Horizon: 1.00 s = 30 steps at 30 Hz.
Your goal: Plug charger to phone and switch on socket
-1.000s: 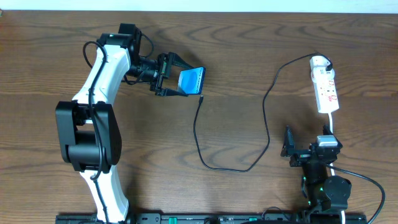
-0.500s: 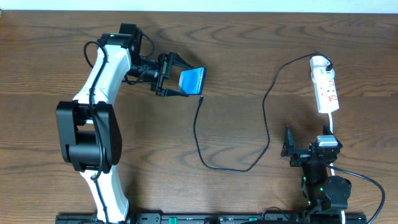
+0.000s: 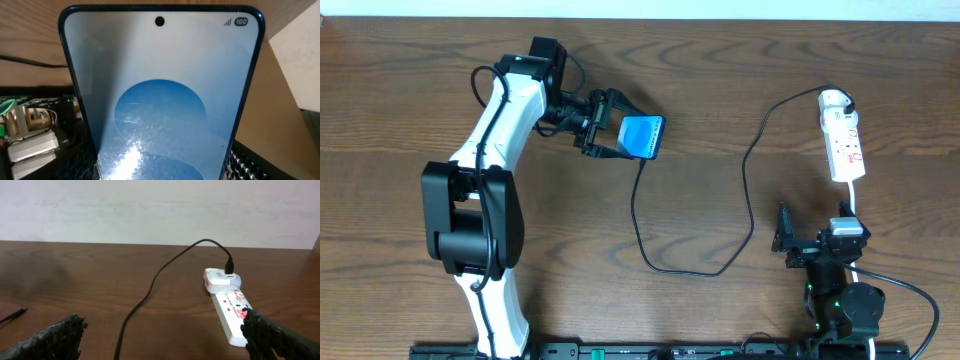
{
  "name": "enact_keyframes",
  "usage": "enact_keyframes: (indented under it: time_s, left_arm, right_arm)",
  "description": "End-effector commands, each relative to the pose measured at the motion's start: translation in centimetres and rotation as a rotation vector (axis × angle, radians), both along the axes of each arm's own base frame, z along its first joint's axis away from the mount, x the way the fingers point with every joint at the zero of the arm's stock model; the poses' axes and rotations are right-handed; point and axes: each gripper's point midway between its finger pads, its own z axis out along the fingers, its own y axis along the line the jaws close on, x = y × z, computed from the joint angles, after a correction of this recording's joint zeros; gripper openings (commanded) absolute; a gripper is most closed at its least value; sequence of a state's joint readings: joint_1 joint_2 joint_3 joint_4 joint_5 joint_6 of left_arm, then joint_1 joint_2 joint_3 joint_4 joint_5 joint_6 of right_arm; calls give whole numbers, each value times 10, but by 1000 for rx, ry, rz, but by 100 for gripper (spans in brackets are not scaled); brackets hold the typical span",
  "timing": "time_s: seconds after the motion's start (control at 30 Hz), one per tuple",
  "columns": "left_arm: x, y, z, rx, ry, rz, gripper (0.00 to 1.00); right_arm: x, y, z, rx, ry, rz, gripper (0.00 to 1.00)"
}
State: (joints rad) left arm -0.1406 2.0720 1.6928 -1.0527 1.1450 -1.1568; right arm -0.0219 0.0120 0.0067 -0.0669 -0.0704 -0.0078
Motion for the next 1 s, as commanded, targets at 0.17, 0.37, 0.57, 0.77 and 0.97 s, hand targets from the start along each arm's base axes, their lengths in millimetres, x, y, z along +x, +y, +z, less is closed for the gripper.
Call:
enact_keyframes:
  time_s: [0.17, 0.37, 0.57, 0.77, 0.97]
  left_arm:
    - [1, -4, 10, -13, -23, 1, 61]
    - [3, -1, 4, 25, -38, 4, 60]
    - [10, 1, 0, 54, -77, 8, 60]
    - [12, 2, -3, 72, -89, 11, 60]
    - [12, 2, -3, 71, -92, 11, 60]
  right_arm:
    - [0, 4, 0, 12, 0, 17, 99]
    - [0, 4, 0, 20, 0, 17, 99]
    - [0, 4, 0, 101, 5, 11, 99]
    - [-1, 6, 0, 110, 5, 20, 99]
    - [0, 7, -1, 173, 15, 21, 99]
